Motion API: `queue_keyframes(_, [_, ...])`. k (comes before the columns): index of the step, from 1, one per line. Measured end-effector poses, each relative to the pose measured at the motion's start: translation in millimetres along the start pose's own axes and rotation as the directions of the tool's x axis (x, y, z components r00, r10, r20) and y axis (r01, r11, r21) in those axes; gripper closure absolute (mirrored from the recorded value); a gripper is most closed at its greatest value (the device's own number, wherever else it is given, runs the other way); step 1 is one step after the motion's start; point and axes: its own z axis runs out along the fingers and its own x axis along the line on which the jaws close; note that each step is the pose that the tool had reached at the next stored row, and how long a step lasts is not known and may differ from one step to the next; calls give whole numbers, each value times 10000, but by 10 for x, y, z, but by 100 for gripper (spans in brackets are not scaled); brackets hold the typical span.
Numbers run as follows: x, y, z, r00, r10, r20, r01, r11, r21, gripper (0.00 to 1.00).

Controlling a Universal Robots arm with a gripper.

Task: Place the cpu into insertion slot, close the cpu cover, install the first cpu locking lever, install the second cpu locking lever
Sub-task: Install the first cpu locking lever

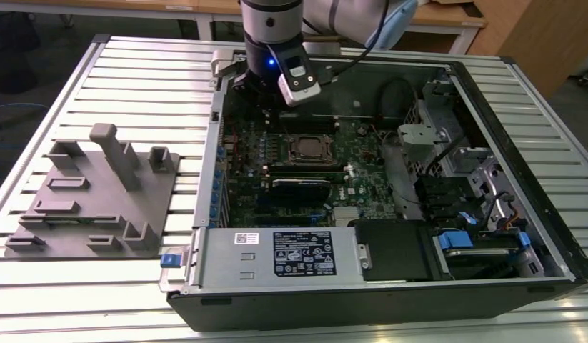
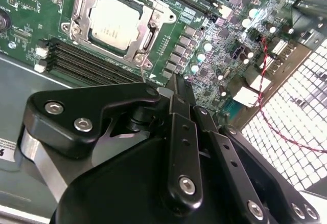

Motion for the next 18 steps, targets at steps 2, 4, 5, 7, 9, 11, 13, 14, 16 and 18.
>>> queue_keyframes(2, [-1, -6, 3, 10000, 13, -53, -14, 9998, -222, 89])
queue_keyframes(4, [-1, -11, 4, 10000, 19, -71, -22, 9994, -334, 89])
queue_keyframes(5, [-1, -11, 4, 10000, 20, -71, -22, 9994, -334, 89])
queue_keyframes(7, [0, -13, 4, 10000, 20, -74, -23, 9994, -347, 89])
queue_keyframes(9, [4, -17, 5, 10000, 22, -79, -25, 9991, -414, 89])
queue_keyframes(11, [14, -21, 9, 10000, 28, -90, -33, 9985, -545, 89])
queue_keyframes(13, [26, -25, 11, 9999, 36, -103, -43, 9975, -704, 89])
queue_keyframes(14, [32, -28, 13, 9999, 36, -108, -44, 9971, -755, 89])
queue_keyframes(16, [40, -31, 17, 9999, 38, -113, -47, 9965, -838, 89])
queue_keyframes(18, [41, -31, 17, 9999, 36, -115, -45, 9965, -837, 89])
